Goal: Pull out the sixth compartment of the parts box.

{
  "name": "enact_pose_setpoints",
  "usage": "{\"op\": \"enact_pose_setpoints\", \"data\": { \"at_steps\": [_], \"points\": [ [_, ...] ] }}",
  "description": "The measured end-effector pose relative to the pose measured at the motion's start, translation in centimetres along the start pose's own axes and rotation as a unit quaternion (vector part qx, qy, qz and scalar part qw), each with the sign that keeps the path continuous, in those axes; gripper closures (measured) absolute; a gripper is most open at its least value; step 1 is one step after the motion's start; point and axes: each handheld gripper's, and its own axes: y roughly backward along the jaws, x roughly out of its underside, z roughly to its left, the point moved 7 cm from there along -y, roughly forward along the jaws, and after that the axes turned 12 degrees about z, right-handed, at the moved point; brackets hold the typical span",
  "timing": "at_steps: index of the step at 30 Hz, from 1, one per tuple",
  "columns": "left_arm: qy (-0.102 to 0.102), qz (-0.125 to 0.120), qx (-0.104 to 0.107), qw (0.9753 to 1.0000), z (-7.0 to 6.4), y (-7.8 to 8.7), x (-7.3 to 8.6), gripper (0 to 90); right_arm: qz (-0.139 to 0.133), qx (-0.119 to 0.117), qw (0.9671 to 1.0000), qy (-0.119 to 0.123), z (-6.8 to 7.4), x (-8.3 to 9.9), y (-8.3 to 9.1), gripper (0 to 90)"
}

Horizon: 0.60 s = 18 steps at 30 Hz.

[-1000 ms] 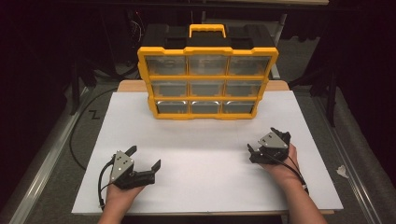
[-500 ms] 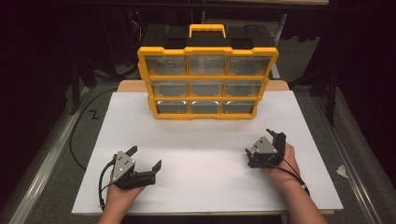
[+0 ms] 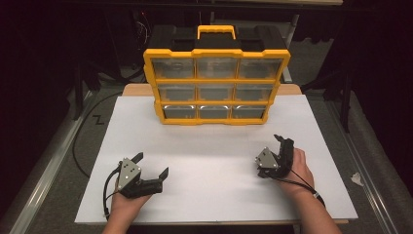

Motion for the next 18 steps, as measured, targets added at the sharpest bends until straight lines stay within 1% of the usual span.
{"op": "enact_pose_setpoints", "data": {
  "at_steps": [1,2,3,5,6,7,8,9,10,11,12,13,14,16,17,18],
  "points": [
    [0.0,0.0,0.0,1.0,0.0,0.0,0.0,1.9,0.0,0.0,1.0,0.0,0.0,0.0,0.0,1.1],
    [-0.001,0.0,0.0,1.0,-0.04,-0.02,0.0,1.9,-0.003,0.005,0.9999,0.013,0.08,-0.14,0.11,1.1],
    [-0.001,0.0,0.0,1.0,-0.04,-0.02,0.0,2.0,-0.003,0.005,0.9999,0.013,0.08,-0.14,0.11,1.1],
    [-0.002,0.0,0.001,1.0,-0.06,-0.03,0.0,2.0,-0.001,0.011,0.9997,0.022,0.17,-0.24,0.21,1.1],
    [-0.003,0.0,0.001,1.0,-0.08,-0.04,0.0,2.1,0.0,0.022,0.999,0.039,0.12,-0.36,0.32,1.1],
    [-0.004,0.001,0.001,1.0,-0.09,-0.04,0.01,2.1,-0.002,0.024,0.9991,0.036,0.23,-0.42,0.33,1.1],
    [-0.004,0.001,0.001,1.0,-0.1,-0.04,0.01,2.2,-0.001,0.028,0.9986,0.046,0.2,-0.47,0.43,1.1],
    [-0.004,0.001,0.001,1.0,-0.1,-0.04,0.01,2.3,-0.001,0.028,0.9986,0.046,0.2,-0.47,0.43,1.1],
    [-0.006,0.001,0.001,1.0,-0.14,-0.06,0.01,2.4,-0.001,0.037,0.9974,0.061,0.18,-0.61,0.54,1.1],
    [-0.006,0.001,0.001,1.0,-0.14,-0.06,0.01,2.4,-0.001,0.037,0.9974,0.061,0.18,-0.61,0.54,1.1],
    [-0.007,0.001,0.001,1.0,-0.18,-0.06,0.0,2.4,0.0,0.042,0.9966,0.072,0.3,-0.67,0.63,1.2],
    [-0.007,0.001,0.001,1.0,-0.18,-0.06,0.0,2.4,0.0,0.042,0.9966,0.072,0.3,-0.67,0.63,1.2],
    [-0.008,0.002,0.002,1.0,-0.2,-0.07,0.01,2.5,-0.002,0.055,0.9944,0.09,0.21,-0.83,0.75,1.1],
    [-0.009,0.002,0.002,1.0,-0.2,-0.07,0.02,2.5,0.001,0.054,0.9949,0.085,0.46,-0.83,0.82,1.1],
    [-0.009,0.002,0.001,1.0,-0.2,-0.07,0.01,2.5,0.002,0.057,0.9943,0.09,0.47,-0.86,0.86,1.1],
    [-0.01,0.002,0.001,1.0,-0.21,-0.06,0.01,2.5,-0.001,0.061,0.9931,0.1,0.39,-0.96,0.88,1.1]
  ]
}}
